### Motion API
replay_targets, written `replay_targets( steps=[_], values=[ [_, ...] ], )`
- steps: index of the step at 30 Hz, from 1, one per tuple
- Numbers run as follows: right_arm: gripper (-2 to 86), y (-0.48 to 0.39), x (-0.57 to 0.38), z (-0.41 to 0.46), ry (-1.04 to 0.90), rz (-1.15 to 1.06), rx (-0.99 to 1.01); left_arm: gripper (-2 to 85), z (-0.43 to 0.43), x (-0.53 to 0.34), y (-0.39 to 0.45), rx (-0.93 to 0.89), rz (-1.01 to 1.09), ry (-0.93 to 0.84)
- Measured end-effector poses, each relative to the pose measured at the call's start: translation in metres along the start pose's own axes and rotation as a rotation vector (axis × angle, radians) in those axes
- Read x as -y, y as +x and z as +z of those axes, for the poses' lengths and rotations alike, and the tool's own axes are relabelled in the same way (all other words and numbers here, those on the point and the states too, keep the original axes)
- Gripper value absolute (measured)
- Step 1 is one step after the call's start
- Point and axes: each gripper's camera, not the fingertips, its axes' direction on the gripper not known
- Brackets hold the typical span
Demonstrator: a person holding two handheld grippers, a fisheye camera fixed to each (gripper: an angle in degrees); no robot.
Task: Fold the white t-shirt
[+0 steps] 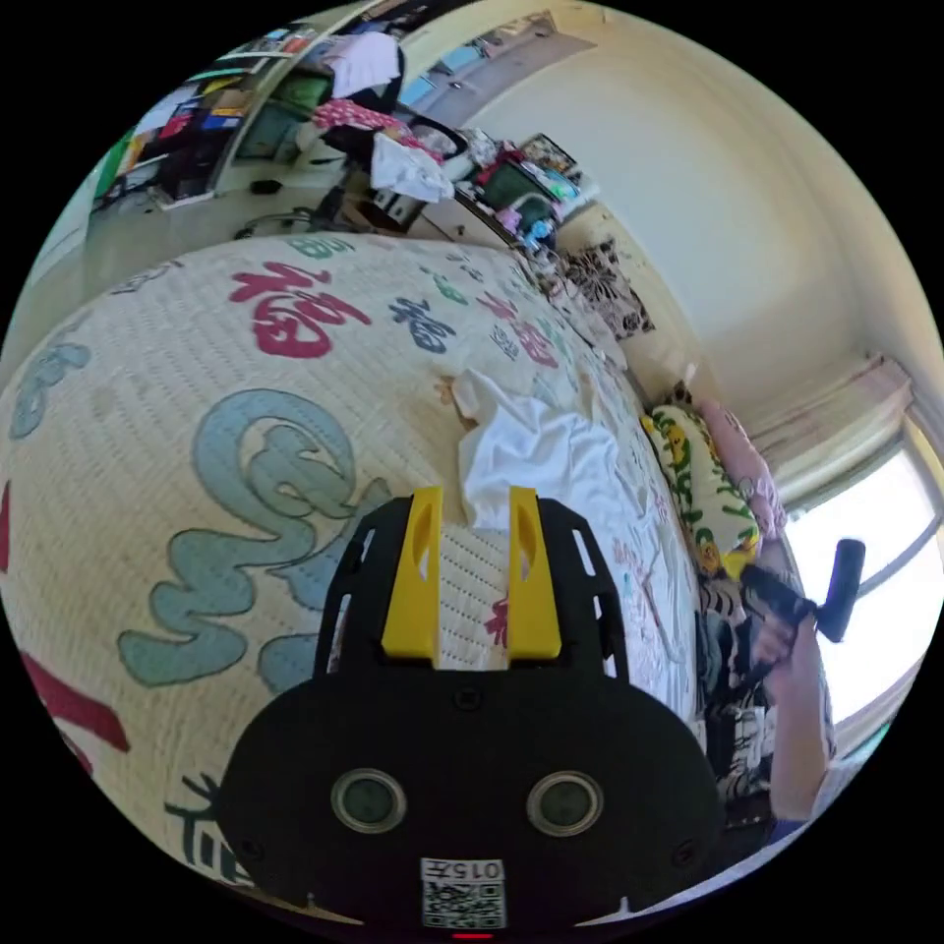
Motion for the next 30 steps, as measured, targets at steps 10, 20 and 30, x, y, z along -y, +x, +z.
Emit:
replay_targets(
  steps=[10,20,30],
  values=[
    [7.1,-0.131,0.252,0.110,-0.347,-0.226,-0.031,0.4,0.001,-0.054,-0.043,-0.085,-0.188,0.041],
    [0.6,-0.177,0.320,0.161,-0.631,-0.319,-0.300,-0.4,-0.004,-0.066,-0.067,-0.212,-0.339,0.027],
    [-0.8,-0.123,0.330,0.045,-0.292,-0.123,-0.073,-0.7,-0.026,-0.034,0.046,-0.007,0.189,0.132]
  ],
)
